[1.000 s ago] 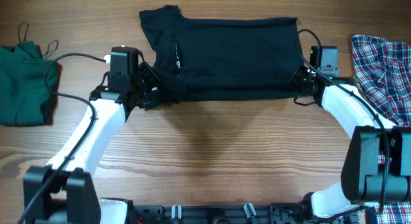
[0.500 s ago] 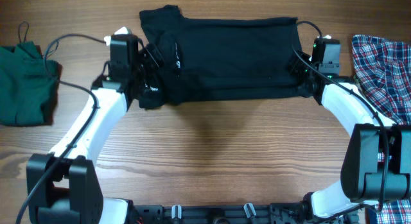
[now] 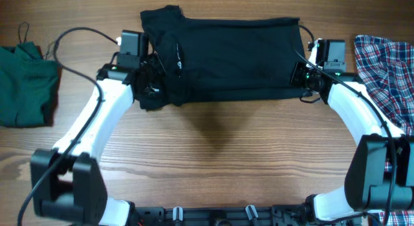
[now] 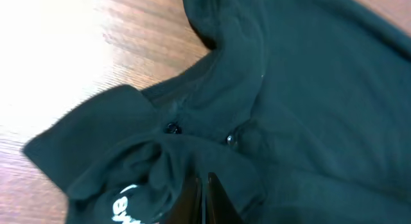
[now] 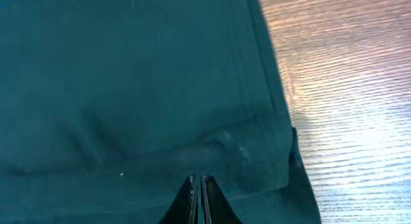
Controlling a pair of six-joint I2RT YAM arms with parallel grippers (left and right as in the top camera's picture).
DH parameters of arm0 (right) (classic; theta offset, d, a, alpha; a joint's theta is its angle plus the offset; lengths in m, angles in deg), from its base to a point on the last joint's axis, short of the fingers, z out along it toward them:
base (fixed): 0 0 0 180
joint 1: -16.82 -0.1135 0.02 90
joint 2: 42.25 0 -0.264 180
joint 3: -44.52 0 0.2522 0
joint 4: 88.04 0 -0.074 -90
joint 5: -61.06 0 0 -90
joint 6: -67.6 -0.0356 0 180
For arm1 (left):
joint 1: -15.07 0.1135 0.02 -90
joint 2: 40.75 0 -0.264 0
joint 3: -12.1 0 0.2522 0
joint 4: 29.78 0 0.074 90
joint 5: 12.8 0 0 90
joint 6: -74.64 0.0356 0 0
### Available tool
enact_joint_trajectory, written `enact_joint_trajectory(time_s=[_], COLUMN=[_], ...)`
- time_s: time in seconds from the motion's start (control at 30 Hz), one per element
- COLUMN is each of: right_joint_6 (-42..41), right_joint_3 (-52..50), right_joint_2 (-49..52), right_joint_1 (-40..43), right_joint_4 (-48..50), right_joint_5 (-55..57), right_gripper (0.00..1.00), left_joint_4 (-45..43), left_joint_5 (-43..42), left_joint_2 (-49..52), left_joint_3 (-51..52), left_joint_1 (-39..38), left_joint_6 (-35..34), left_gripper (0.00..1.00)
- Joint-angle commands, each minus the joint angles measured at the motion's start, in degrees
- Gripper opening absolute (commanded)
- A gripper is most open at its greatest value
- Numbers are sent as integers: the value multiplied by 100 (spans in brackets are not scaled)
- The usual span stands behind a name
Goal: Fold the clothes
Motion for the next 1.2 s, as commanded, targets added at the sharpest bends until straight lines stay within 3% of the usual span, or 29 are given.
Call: enact_joint_trajectory(time_s=[0.0,0.23,0.47,0.63,0.77,0.83,0.9,1.0,1.17], right_joint_6=[595,726,726,723,723,723,719,708,560], right_joint_3=[35,35,35,35,35,35,35,35,35], right_joint_2=[317,1093,1119,1119,1119,1119,1119,1119,1119], right_joint_1=[13,13,13,13,13,13,13,13,15], right_joint_4=[105,450,450,446,452,448,437,455,452], right_joint_5=[-234,-267,382,380,380,378,380,378,378], right_gripper=[4,4,4,4,5,5,5,8,13], left_joint_4=[-188,-699,-1204,-1434,-1545,-1338,-579,807,2090], left_joint_5=[33,118,1141,1362,1366,1364,1316,645,555], left_joint_2=[251,710,1255,1276,1121,787,186,-323,116], left_joint_3=[-31,-31,-31,-31,-186,-494,-796,-809,-741], left_joint_1=[-87,-87,-79,72,214,219,181,166,92], left_joint_6=[31,33,354,398,468,481,459,280,404], left_gripper=[4,4,4,15,16,18,34,32,37])
